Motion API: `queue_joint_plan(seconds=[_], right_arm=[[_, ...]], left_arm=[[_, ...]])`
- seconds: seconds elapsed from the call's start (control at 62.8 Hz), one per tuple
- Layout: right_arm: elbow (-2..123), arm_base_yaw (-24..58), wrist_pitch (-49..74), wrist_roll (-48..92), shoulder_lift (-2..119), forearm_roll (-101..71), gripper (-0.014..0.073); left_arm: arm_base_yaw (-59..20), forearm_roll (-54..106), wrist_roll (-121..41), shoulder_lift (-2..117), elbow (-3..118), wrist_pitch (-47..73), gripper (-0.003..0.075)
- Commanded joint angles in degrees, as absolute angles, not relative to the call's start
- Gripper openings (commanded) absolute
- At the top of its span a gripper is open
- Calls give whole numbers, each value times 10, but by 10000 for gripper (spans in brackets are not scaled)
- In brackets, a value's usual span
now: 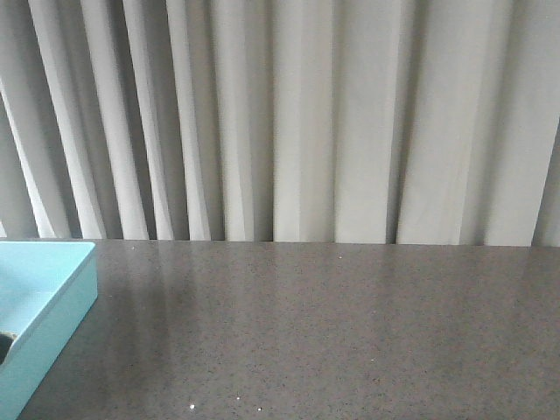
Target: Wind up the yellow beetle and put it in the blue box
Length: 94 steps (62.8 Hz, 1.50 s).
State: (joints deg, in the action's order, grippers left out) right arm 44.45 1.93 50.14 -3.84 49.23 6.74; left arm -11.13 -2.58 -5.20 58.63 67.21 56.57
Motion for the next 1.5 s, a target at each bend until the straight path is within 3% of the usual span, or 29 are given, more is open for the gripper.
queue_joint_plan(seconds=[0.0,0.303,0.605,0.828,1.146,1.258,1.481], right_arm=[[460,19,475,-39,489,75,563],[460,19,475,-39,489,75,563],[460,19,475,-39,489,75,563],[460,19,475,-39,489,75,563],[460,19,476,-39,489,69,552],[460,19,477,-39,489,72,453],[460,19,483,-39,489,69,71]], left_arm=[[-115,-21,-27,532,611,471,503],[-115,-23,-6,412,413,292,465],[-115,-27,-6,390,353,269,172],[-115,-27,-6,390,353,262,-3],[-115,-27,-6,390,353,265,-7],[-115,-27,-6,390,353,264,-7],[-115,-27,-6,390,353,264,-7]])
